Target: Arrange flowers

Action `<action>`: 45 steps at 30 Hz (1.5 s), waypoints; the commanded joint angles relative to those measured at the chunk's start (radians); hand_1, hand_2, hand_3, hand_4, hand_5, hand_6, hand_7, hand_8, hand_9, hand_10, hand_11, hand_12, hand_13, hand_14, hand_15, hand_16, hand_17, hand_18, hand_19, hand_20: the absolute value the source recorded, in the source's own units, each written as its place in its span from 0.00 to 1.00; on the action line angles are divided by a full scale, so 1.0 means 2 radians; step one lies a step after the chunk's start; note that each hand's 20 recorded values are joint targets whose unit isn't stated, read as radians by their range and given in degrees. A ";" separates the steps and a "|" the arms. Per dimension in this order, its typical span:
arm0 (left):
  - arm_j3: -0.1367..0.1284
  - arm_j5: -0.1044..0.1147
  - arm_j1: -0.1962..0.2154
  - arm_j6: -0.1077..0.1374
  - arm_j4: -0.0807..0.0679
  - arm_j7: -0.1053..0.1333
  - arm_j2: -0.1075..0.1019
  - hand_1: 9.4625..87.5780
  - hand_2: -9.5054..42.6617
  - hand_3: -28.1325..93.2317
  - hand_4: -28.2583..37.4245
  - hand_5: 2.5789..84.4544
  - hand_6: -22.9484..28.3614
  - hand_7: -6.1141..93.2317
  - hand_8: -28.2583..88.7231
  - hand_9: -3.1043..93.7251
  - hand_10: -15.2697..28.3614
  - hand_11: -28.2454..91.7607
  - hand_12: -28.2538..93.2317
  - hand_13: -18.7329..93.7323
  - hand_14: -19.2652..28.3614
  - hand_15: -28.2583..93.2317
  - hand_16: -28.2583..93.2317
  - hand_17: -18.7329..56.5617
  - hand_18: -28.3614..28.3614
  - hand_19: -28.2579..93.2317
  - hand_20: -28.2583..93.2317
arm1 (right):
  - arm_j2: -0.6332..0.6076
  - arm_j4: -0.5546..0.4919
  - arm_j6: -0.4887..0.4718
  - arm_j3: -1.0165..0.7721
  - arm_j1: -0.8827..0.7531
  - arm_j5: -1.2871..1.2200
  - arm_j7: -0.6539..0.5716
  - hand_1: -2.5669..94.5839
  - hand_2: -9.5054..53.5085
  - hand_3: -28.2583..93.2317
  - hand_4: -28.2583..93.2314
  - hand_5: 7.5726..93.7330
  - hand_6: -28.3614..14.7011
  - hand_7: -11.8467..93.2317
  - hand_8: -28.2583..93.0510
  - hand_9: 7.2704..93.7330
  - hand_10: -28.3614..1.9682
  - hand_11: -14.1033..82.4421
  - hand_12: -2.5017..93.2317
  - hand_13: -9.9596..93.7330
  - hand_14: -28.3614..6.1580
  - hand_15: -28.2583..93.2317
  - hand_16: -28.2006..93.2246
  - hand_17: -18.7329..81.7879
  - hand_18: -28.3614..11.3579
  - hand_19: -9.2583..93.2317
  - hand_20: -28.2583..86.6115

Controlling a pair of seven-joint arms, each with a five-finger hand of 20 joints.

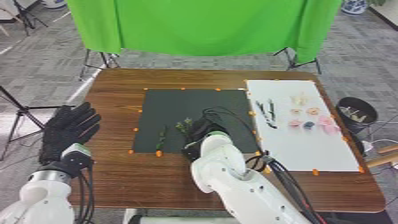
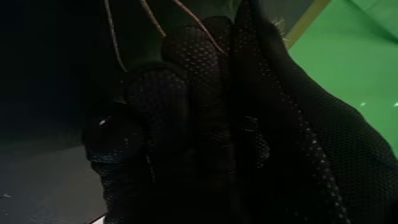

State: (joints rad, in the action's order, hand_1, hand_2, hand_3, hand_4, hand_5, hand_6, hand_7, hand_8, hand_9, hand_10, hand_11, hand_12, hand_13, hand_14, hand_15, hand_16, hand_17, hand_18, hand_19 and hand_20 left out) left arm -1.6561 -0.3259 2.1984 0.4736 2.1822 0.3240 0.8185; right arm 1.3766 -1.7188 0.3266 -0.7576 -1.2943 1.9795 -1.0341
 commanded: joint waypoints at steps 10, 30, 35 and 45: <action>-0.005 -0.017 0.014 -0.002 0.000 0.010 0.001 0.23 0.49 0.81 0.00 0.56 0.67 0.20 0.17 0.44 0.74 0.43 0.31 0.41 0.77 0.57 0.15 0.16 0.79 0.59 0.28 | -0.017 -0.022 -0.016 0.022 -0.007 0.010 0.005 0.44 0.00 0.83 0.05 0.80 0.56 0.39 0.30 0.85 0.42 0.53 0.31 0.81 0.42 0.76 0.47 0.63 0.08 1.00 0.54; -0.012 -0.002 0.025 0.000 0.002 0.027 0.005 0.23 0.49 0.81 0.00 0.56 0.67 0.20 0.17 0.44 0.74 0.43 0.31 0.41 0.77 0.57 0.15 0.16 0.79 0.59 0.28 | -0.061 -0.051 -0.041 0.058 0.002 0.140 0.077 0.37 0.00 0.86 0.05 0.78 0.56 0.37 0.14 0.83 0.39 0.52 0.30 0.80 0.40 0.76 0.47 0.62 0.08 1.00 0.53; -0.013 0.003 0.027 -0.001 0.003 0.029 0.006 0.23 0.49 0.81 0.00 0.56 0.67 0.20 0.17 0.44 0.74 0.43 0.32 0.41 0.77 0.57 0.15 0.16 0.79 0.59 0.28 | -0.061 -0.061 -0.097 0.049 -0.004 0.139 0.078 0.37 0.00 0.86 0.05 0.77 0.54 0.33 0.14 0.82 0.37 0.48 0.29 0.79 0.40 0.75 0.47 0.61 0.07 1.00 0.53; -0.018 0.007 0.036 -0.007 0.005 0.037 0.017 0.23 0.49 0.81 0.00 0.56 0.67 0.20 0.17 0.44 0.74 0.43 0.31 0.41 0.77 0.57 0.15 0.16 0.79 0.59 0.28 | -0.117 -0.111 -0.066 0.006 -0.030 0.153 0.090 0.30 0.20 0.86 0.07 0.74 0.51 0.29 0.15 0.79 0.31 0.42 0.26 0.78 0.37 0.74 0.46 0.61 0.08 1.00 0.51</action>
State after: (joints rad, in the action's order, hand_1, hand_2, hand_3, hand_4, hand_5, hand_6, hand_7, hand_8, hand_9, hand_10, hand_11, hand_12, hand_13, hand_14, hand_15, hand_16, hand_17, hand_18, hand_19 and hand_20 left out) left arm -1.6809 -0.3222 2.2460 0.4734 2.1838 0.3855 0.8274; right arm 1.2393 -1.8585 0.1398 -0.6582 -1.3108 2.2586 -0.8690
